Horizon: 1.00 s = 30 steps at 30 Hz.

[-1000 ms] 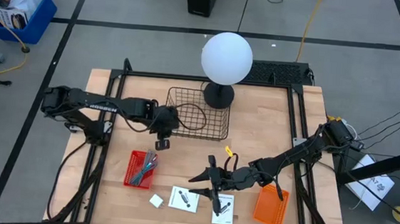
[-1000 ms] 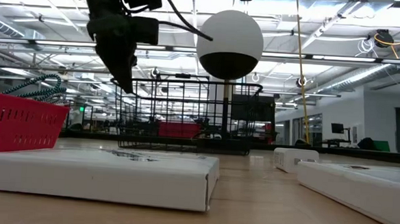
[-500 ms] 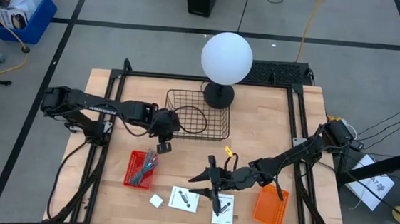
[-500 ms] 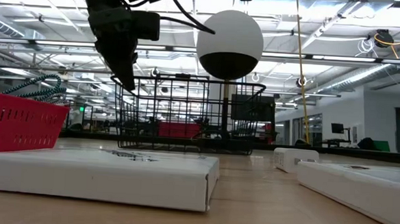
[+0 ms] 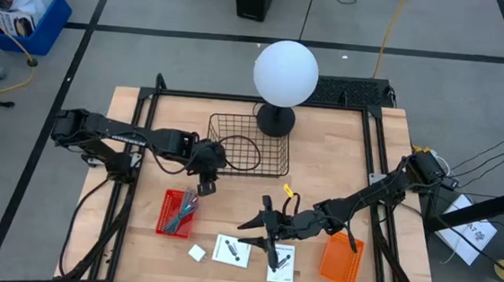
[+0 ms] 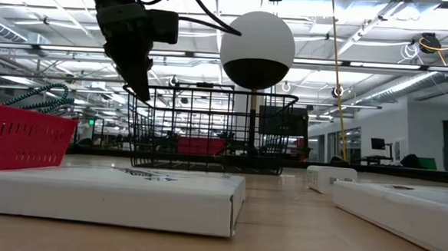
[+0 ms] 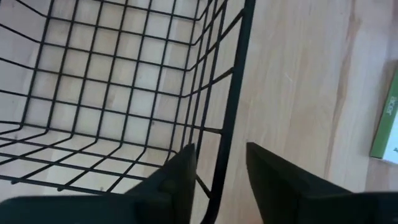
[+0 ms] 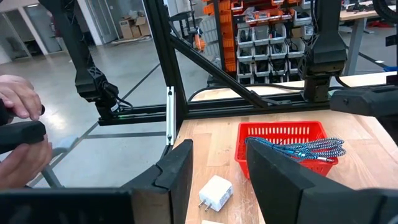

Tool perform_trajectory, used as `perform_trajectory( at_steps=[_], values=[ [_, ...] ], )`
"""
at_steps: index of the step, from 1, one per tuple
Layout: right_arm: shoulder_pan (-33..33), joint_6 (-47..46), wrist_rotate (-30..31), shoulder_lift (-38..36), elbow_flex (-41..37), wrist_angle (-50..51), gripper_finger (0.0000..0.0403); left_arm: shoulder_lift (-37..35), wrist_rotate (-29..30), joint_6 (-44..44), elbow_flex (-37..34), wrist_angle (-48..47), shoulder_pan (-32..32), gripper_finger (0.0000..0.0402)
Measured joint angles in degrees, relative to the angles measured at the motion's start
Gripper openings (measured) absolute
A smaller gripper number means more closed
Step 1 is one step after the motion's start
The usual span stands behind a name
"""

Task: Pick and place items into bin
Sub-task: Put the top white charger adapter into the wire basket

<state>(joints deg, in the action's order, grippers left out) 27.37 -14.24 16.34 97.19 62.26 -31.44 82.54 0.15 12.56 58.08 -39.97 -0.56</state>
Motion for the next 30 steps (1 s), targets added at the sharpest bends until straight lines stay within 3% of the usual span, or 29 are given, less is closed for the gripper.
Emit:
perform_trajectory(
  at_steps=[7, 19, 22, 27, 30],
  values=[
    [0.0, 0.0, 0.0, 0.0, 0.0, 0.0, 0.0141, -1.2, 2.8, 0.6, 0.0, 0.7, 1.8, 0.0192],
    [0.0, 0.0, 0.0, 0.0, 0.0, -0.1, 0.0141, -8.4, 9.4, 7.8, 0.0, 3.8, 9.5, 0.0177],
    [0.0, 0.0, 0.0, 0.0, 0.0, -0.2, 0.0141, -10.1, 14.8, 8.6, 0.0, 7.4, 13.8, 0.0177],
    [0.0, 0.0, 0.0, 0.0, 0.0, 0.0, 0.0141, -12.4, 28.7, 8.2, 0.0, 14.0, 20.6, 0.0177],
    [0.0, 0.0, 0.0, 0.0, 0.0, -0.2, 0.0141, -13.1, 33.1, 7.7, -0.1, 16.7, 24.6, 0.0177]
  ],
)
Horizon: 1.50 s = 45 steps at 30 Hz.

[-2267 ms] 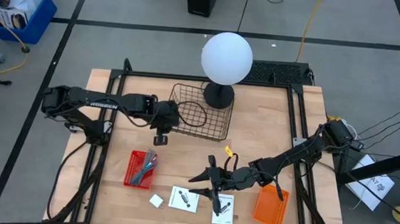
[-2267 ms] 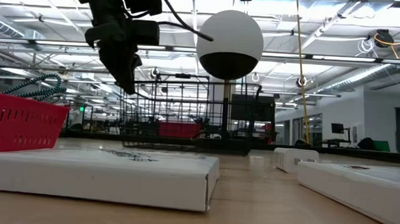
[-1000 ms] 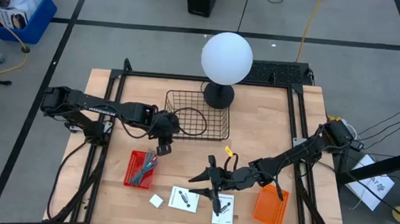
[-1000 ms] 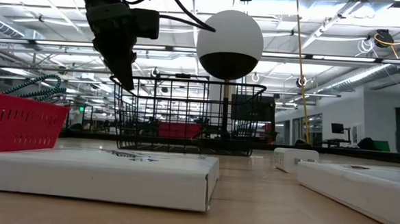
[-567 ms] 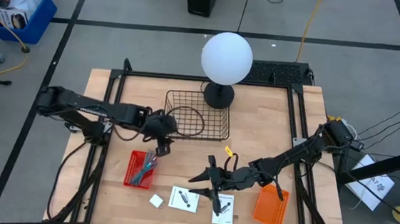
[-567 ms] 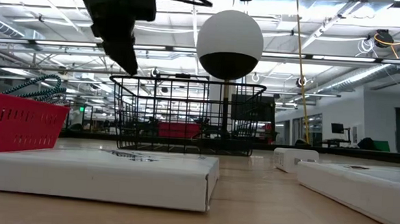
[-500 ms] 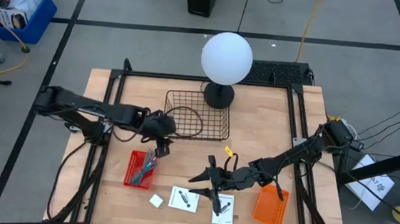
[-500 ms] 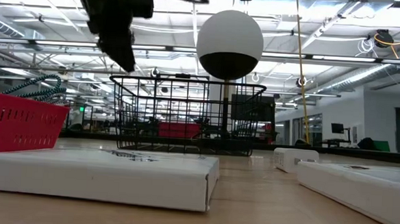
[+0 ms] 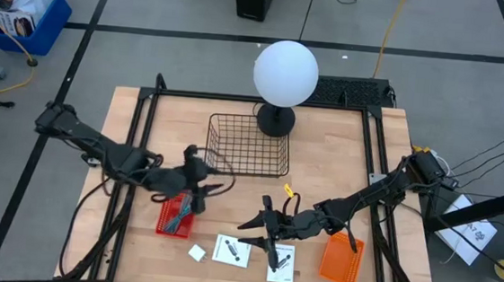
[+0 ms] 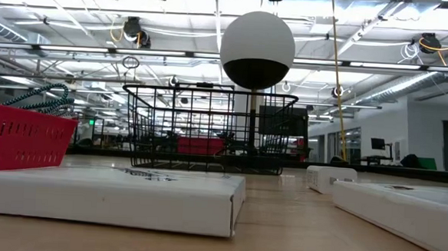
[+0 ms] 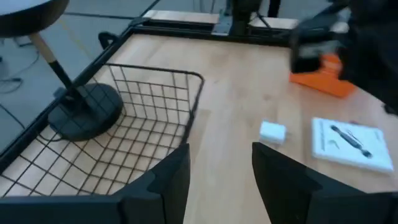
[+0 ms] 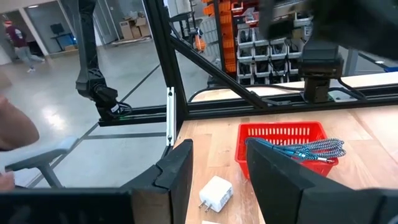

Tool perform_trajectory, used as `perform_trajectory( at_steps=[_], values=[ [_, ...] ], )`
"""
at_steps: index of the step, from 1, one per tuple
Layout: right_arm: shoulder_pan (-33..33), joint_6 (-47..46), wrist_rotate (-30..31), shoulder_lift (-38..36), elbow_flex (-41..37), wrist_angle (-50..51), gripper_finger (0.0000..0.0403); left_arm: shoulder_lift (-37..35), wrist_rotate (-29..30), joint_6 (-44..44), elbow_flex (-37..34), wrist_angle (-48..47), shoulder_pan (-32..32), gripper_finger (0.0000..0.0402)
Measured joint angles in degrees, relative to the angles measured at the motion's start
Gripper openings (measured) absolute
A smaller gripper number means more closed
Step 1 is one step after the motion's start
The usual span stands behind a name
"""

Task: Pick and place items into bin
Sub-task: Put the top white charger adapter into the wire basket

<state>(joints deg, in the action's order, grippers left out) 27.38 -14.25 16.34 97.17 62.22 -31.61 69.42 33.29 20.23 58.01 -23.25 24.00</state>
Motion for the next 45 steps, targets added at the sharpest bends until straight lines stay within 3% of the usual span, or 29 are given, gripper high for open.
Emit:
perform_trajectory(
  at_steps=[9, 14, 19, 23, 27, 45],
  values=[
    [0.0, 0.0, 0.0, 0.0, 0.0, 0.2, 0.0141, -0.2, -2.9, -5.1, 0.1, 10.4, 5.6, 0.0177],
    [0.0, 0.0, 0.0, 0.0, 0.0, 0.1, 0.0141, -0.1, -8.0, -5.4, 0.1, 9.5, 6.9, 0.0177],
    [0.0, 0.0, 0.0, 0.0, 0.0, 0.1, 0.0141, -0.1, -8.3, -4.5, 0.1, 9.7, 7.7, 0.0177],
    [0.0, 0.0, 0.0, 0.0, 0.0, 0.1, 0.0141, -0.1, -8.1, -5.3, 0.1, 16.3, 7.3, 0.0177],
    [0.0, 0.1, 0.0, 0.0, 0.0, 0.1, 0.0141, -0.1, -10.8, -5.9, 0.1, 15.8, 7.6, 0.0177],
    [-0.9, -4.2, 1.7, 0.0, 0.0, -2.0, 0.0141, 0.4, -6.2, -11.4, -1.3, 17.4, 11.5, 0.0177]
  ],
)
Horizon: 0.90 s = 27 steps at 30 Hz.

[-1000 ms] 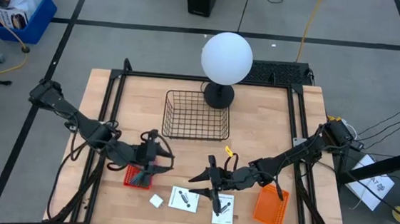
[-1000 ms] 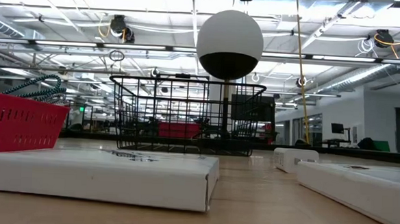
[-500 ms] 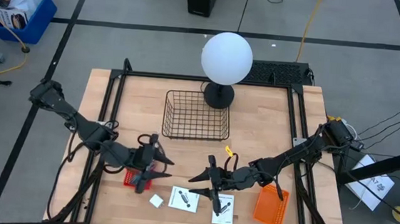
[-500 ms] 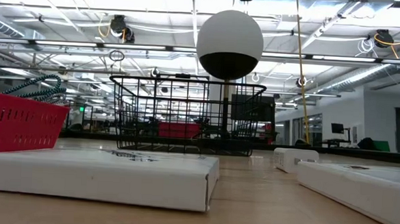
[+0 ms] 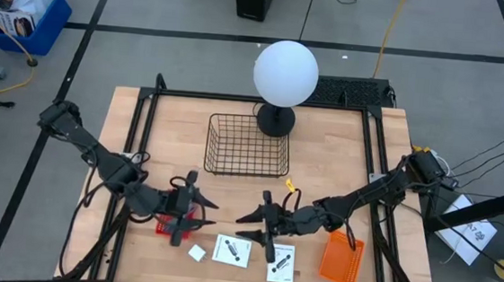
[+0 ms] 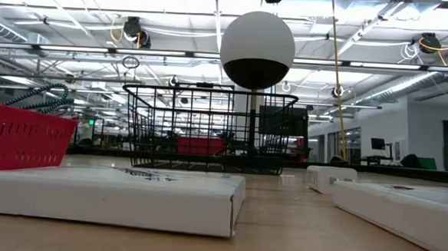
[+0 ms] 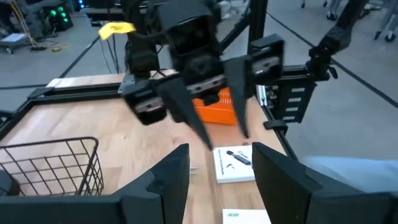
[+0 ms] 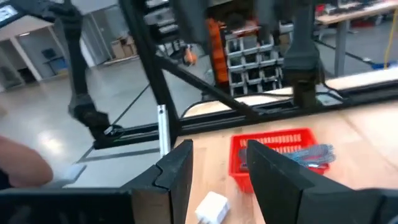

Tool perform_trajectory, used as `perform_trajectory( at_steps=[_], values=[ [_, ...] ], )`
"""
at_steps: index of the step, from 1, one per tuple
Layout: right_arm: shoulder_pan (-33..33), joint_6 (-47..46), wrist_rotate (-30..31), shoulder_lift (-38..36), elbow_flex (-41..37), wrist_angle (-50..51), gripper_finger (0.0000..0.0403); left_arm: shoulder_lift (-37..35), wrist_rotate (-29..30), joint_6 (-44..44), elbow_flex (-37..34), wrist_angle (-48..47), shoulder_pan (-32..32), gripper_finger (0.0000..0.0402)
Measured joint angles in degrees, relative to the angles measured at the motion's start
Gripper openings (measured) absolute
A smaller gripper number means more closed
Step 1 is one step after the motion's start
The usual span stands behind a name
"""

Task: Pick and place items into bin
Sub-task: Put the top white charger adapter into the wire basket

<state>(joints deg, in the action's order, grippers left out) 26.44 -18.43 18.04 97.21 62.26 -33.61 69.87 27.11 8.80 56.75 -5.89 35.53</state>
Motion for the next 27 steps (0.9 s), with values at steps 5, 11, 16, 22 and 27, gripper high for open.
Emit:
perform_trajectory(
  at_steps=[5, 11, 16, 22, 27],
  values=[
    [0.2, 2.6, 0.8, 0.0, 0.0, 4.4, 0.0141, 0.0, 0.1, -1.3, 0.0, 0.1, 1.8, 0.0177],
    [0.1, 2.9, 2.6, 0.0, 0.0, 4.3, 0.0141, 0.0, 3.6, -2.7, 0.0, -0.5, 3.3, 0.0177],
    [0.4, 0.9, 2.6, 0.0, 0.0, 2.2, 0.0141, 0.0, 3.8, -1.2, 0.0, -1.9, 4.5, 0.0177],
    [0.8, -5.2, -5.1, 0.0, 0.0, 0.5, 0.0141, 0.0, 4.5, 0.1, 0.0, -1.8, 6.2, 0.0177],
    [-1.0, -18.3, -2.0, 0.0, 0.0, 13.0, 0.0156, 0.0, 4.6, 1.7, 0.0, -2.9, 7.2, 0.0177]
  ],
)
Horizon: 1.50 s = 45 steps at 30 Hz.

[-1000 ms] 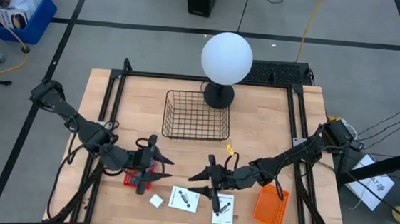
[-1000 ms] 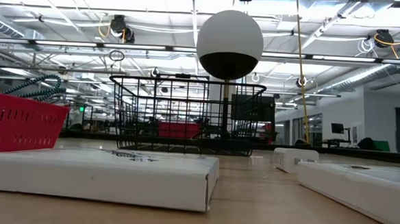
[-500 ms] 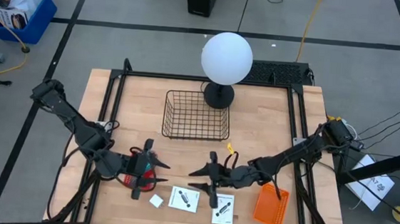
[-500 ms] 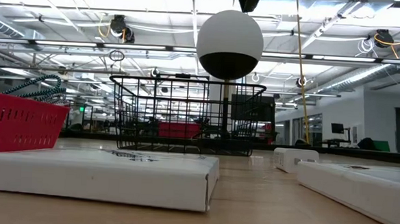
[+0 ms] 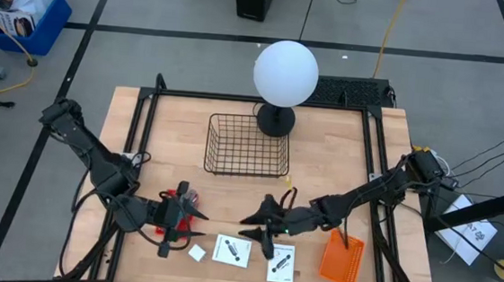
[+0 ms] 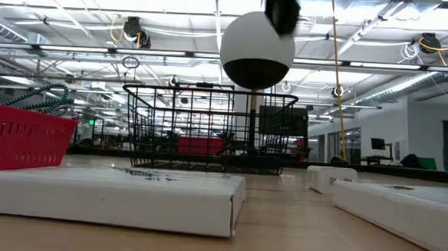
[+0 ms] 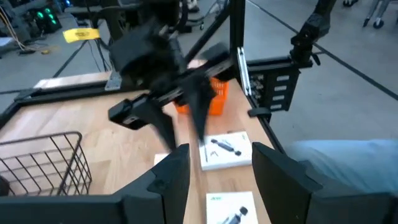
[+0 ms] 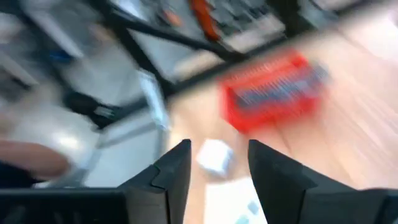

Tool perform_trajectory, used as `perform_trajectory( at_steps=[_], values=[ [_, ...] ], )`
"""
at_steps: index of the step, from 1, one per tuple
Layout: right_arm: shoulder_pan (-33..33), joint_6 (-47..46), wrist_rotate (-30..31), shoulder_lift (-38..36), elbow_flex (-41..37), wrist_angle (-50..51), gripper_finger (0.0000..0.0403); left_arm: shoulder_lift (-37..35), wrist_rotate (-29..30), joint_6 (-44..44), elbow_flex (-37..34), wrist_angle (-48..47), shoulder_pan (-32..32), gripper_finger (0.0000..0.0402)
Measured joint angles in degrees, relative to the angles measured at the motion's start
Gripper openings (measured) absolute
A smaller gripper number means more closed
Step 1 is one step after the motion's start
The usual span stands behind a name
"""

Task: Pick and place items into bin
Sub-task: Put the top white charger adapter into the wire basket

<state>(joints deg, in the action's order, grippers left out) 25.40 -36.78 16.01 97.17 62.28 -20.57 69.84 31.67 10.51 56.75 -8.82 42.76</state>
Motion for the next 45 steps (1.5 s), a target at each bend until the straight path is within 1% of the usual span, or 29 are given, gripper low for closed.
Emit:
perform_trajectory(
  at_steps=[2, 4, 8, 11, 15, 17, 19, 23, 27, 33, 37, 41, 45],
  values=[
    [-0.3, -5.8, 0.6, 0.0, 0.0, 6.1, 0.0176, 0.2, 0.0, 1.4, 0.0, -1.5, 0.4, 0.0177],
    [-0.6, -9.9, -0.2, 0.0, 0.0, 10.5, 0.0203, 0.3, 0.5, 2.5, -0.3, -2.5, 1.1, 0.0177],
    [-1.3, -16.4, -2.9, -0.1, 0.0, 15.6, 0.0268, 0.3, 1.5, 4.3, -2.8, -0.2, 2.3, 0.0177],
    [-1.8, -21.8, -7.6, -0.6, 0.0, 19.7, 0.0307, 0.3, 1.4, 5.6, -3.2, 0.0, 2.4, 0.0177],
    [-2.8, -29.0, -13.2, -1.3, 0.0, 26.5, 0.0336, 0.3, 1.5, 6.2, -3.3, 0.0, 2.4, 0.0177],
    [-3.5, -31.7, -15.9, -1.7, 0.0, 30.5, 0.0340, 0.3, 1.5, 6.2, -3.3, 0.1, 2.4, 0.0177],
    [-4.4, -33.8, -18.7, -2.0, 0.0, 32.5, 0.0340, 0.3, 1.5, 6.2, -3.3, 0.1, 2.4, 0.0177],
    [-6.4, -35.3, -22.0, -3.9, 0.0, 36.4, 0.0341, 0.3, 1.5, 6.1, -3.3, -0.1, 2.3, 0.0177],
    [-8.7, -35.4, -22.1, -5.7, 0.0, 41.7, 0.0341, 0.3, 1.5, 6.1, -3.3, -0.6, 2.3, 0.0177],
    [-11.5, -37.4, -22.3, -5.6, 0.0, 50.6, 0.0341, 0.3, 1.5, 6.3, -3.3, -0.9, 2.3, 0.0177],
    [-12.6, -37.2, -22.3, -4.3, 0.0, 51.0, 0.0341, 0.3, 1.4, 6.3, -3.3, -1.0, 2.3, 0.0177],
    [-13.0, -36.6, -25.3, -1.1, 0.0, 50.4, 0.0341, 0.3, 1.4, 6.3, -3.3, -1.2, 2.3, 0.0177],
    [-13.0, -36.1, -26.8, 1.5, 0.0, 49.8, 0.0341, 0.3, 1.4, 6.2, -3.3, -1.1, 2.3, 0.0177]
  ],
)
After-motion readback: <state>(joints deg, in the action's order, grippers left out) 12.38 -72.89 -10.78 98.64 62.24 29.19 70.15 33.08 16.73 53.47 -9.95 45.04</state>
